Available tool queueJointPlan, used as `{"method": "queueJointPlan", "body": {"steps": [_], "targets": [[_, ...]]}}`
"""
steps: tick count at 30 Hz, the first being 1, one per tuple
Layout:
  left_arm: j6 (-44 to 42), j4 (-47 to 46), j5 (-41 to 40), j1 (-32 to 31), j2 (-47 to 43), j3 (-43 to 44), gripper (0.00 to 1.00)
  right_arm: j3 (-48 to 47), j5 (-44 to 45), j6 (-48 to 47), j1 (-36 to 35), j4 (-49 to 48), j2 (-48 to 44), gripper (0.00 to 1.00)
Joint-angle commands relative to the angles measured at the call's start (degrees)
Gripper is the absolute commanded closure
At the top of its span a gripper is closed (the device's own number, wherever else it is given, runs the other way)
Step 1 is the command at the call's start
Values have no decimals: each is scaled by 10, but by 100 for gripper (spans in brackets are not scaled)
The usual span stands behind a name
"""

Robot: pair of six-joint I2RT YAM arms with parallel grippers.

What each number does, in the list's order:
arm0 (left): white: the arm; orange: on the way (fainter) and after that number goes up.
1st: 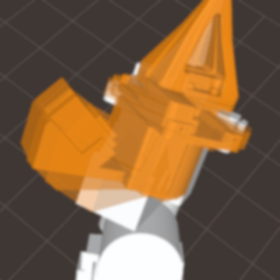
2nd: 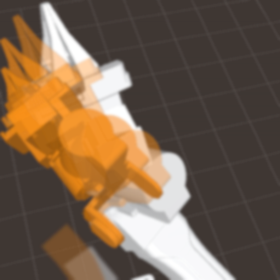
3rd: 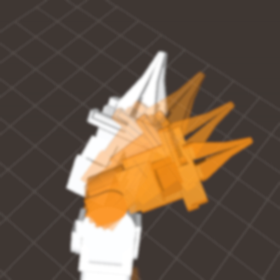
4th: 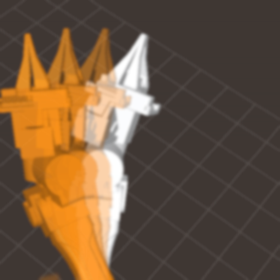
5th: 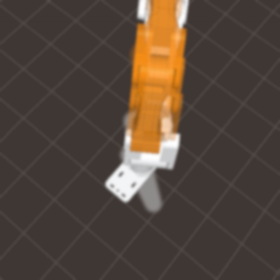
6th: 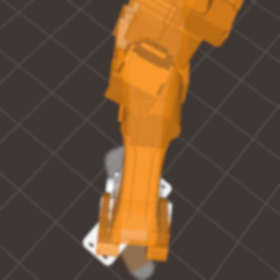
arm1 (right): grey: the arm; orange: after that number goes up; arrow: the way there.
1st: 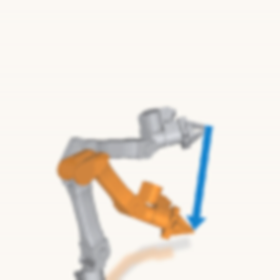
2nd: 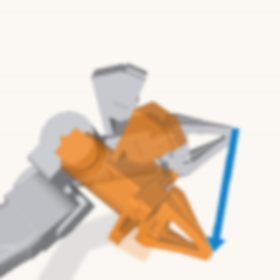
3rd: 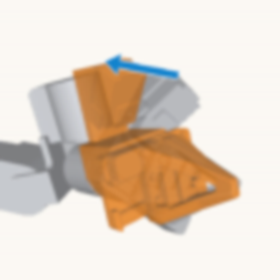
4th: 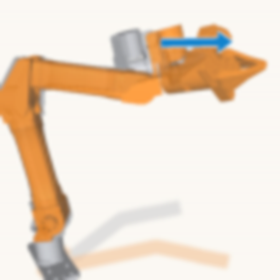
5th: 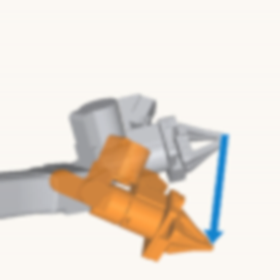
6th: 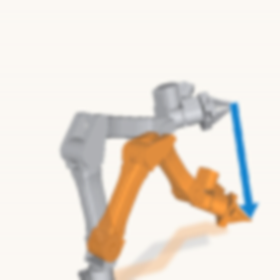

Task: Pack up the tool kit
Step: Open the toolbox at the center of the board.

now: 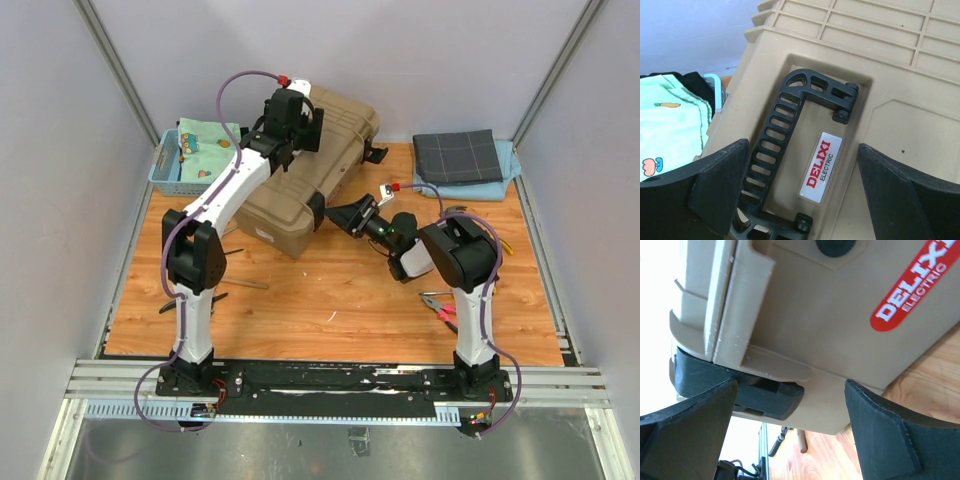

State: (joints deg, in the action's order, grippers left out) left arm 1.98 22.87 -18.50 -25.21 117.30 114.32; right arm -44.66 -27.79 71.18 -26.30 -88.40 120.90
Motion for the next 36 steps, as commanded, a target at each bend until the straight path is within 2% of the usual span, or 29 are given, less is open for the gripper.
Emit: {"method": "queueJointPlan", "body": {"steps": [1,5,9,21,25,31,36], "targets": [[-3,33,-30,16,32,18,7,-34,6,25,-14,-24,9,10],[5,36,-26,16,51,33,7,-49,1,35,-20,-23,5,10],[4,42,-25,16,56,48,7,-22,11,15,-17,-23,-16,11],[-86,45,-64,16,-31,76,5,30,-7,-26,11,-21,-60,12],[-80,56,-57,17,-84,12,5,59,-9,-31,12,-22,-83,12],[-69,9,-42,29,-189,-160,4,99,3,-49,-4,-22,-124,12],[-54,4,-35,42,-216,-211,4,75,5,-43,-23,-22,-108,12]]}}
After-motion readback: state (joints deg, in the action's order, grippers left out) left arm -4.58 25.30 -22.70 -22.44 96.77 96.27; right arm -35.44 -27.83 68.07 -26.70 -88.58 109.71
